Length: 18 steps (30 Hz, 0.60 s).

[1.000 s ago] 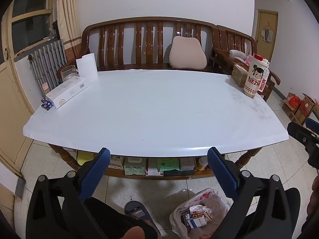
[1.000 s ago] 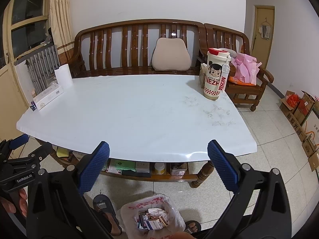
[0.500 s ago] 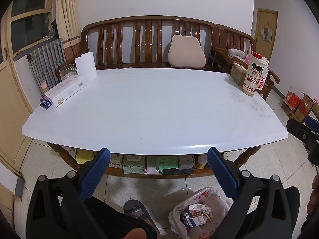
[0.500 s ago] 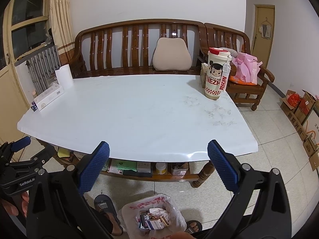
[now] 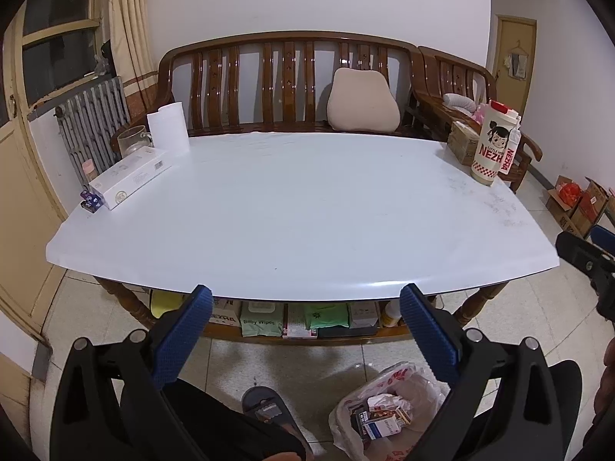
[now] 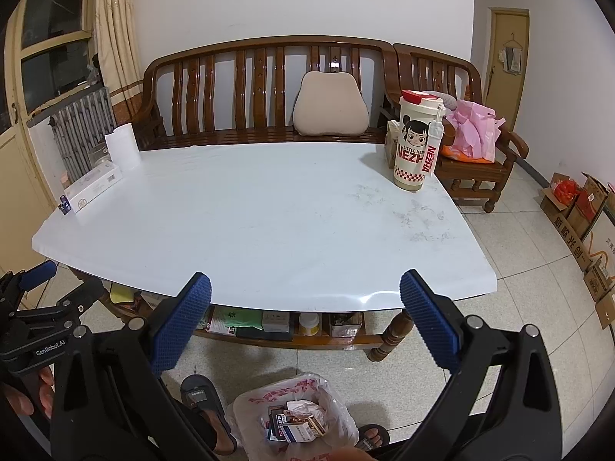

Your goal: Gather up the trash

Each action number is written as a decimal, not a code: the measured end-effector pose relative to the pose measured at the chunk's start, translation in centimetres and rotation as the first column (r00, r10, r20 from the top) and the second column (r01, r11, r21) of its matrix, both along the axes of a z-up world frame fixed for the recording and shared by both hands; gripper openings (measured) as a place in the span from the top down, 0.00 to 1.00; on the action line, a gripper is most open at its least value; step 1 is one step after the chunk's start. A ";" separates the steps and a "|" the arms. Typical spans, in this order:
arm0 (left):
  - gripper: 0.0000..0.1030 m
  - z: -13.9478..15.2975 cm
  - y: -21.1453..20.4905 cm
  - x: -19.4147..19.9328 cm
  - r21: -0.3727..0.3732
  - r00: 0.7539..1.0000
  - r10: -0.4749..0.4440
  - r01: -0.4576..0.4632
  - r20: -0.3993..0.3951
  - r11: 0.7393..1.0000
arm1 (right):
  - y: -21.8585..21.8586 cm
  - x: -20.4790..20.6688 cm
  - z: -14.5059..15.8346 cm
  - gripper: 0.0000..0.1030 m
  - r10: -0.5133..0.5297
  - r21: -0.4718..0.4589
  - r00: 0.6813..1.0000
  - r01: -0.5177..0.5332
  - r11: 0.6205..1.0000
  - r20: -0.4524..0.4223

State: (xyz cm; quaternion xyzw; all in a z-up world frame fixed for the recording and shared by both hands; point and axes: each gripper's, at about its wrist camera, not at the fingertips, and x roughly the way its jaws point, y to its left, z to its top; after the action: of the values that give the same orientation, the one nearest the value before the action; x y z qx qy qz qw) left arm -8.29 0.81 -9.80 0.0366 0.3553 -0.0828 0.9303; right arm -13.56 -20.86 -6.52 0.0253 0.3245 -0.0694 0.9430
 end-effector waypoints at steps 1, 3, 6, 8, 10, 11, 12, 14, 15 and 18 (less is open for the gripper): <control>0.08 0.0 0.0 0.0 0.000 1.000 0.000 0.000 -0.001 1.000 | 0.0 0.0 0.0 0.07 0.001 0.000 1.000 -0.001 1.000 0.000; 0.08 -0.1 0.1 0.0 -0.011 1.000 0.001 -0.001 -0.008 1.000 | 0.0 0.0 0.0 0.07 0.001 0.001 1.000 -0.001 1.000 0.000; 0.08 -0.2 0.2 0.1 -0.028 1.000 0.002 -0.003 -0.021 1.000 | 0.0 0.0 0.0 0.07 0.001 0.001 1.000 -0.001 1.000 -0.001; 0.08 -0.4 0.2 0.2 -0.031 1.000 0.006 -0.006 -0.025 0.999 | 0.0 0.0 0.0 0.07 0.000 0.000 1.000 0.000 1.000 0.001; 0.08 -0.4 0.3 0.2 -0.036 1.000 0.002 -0.003 -0.027 0.999 | -0.1 0.0 0.0 0.07 -0.001 -0.001 1.000 0.001 1.000 -0.001; 0.08 -0.5 0.3 0.3 -0.043 1.000 0.001 -0.003 -0.030 0.999 | -0.1 0.0 0.0 0.07 -0.003 -0.002 1.000 0.003 1.000 -0.001; 0.08 -0.5 0.3 0.2 -0.045 1.000 0.005 -0.007 -0.031 0.999 | -0.1 0.0 0.0 0.07 -0.002 -0.001 1.000 0.002 1.000 -0.001; 0.08 -0.5 0.2 0.2 -0.028 1.000 0.015 -0.016 -0.027 0.999 | -0.2 0.0 0.0 0.07 -0.001 0.000 1.000 0.001 1.000 -0.002; 0.08 -0.5 0.2 0.2 -0.024 1.000 0.016 -0.016 -0.025 1.000 | -0.2 0.0 0.0 0.07 -0.001 0.000 1.000 0.001 1.000 -0.001; 0.08 -0.5 0.1 0.1 -0.020 1.000 0.018 -0.018 -0.016 1.000 | -0.2 0.1 -0.1 0.07 0.000 -0.002 1.000 0.000 1.000 -0.003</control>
State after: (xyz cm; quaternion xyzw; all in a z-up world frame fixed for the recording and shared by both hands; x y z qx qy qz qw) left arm -8.24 0.96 -10.33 0.0233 0.3624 -0.0782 0.9285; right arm -13.45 -21.04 -6.62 0.0243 0.3258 -0.0700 0.9425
